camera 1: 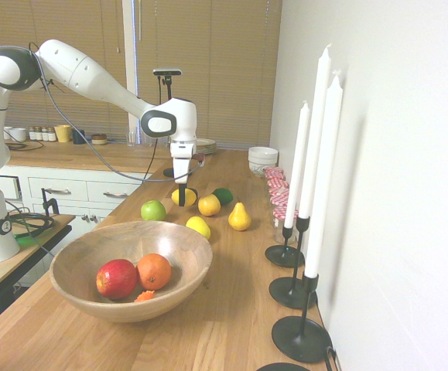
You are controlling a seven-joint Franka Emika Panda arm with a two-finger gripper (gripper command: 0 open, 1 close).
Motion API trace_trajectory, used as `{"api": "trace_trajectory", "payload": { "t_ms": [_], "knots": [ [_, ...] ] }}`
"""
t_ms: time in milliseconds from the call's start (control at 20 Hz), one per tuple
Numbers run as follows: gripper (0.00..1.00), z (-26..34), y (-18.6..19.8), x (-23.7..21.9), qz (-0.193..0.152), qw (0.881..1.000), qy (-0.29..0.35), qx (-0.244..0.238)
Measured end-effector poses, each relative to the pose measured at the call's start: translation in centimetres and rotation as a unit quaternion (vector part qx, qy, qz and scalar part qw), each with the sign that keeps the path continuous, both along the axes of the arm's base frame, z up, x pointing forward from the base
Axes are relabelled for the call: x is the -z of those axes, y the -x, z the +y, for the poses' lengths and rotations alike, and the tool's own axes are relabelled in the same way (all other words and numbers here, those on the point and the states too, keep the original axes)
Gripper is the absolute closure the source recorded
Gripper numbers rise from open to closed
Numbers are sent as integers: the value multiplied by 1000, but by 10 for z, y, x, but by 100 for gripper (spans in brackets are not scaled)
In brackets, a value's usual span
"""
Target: Take yellow lemon out of the basket
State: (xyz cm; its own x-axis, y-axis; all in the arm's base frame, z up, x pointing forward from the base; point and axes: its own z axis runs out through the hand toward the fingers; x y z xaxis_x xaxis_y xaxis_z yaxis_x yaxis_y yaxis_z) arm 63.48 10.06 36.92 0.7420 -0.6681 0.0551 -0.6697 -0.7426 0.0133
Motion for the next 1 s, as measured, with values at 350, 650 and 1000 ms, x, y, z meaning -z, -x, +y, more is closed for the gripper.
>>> {"api": "trace_trajectory", "payload": {
  "t_ms": [350, 650, 1000],
  "knots": [
    [100, 5, -1, 6, 6, 1000, 3, 0],
    [0, 3, -1, 8, 7, 1000, 4, 2],
    [0, 3, -2, 8, 7, 1000, 4, 5]
  ]
}}
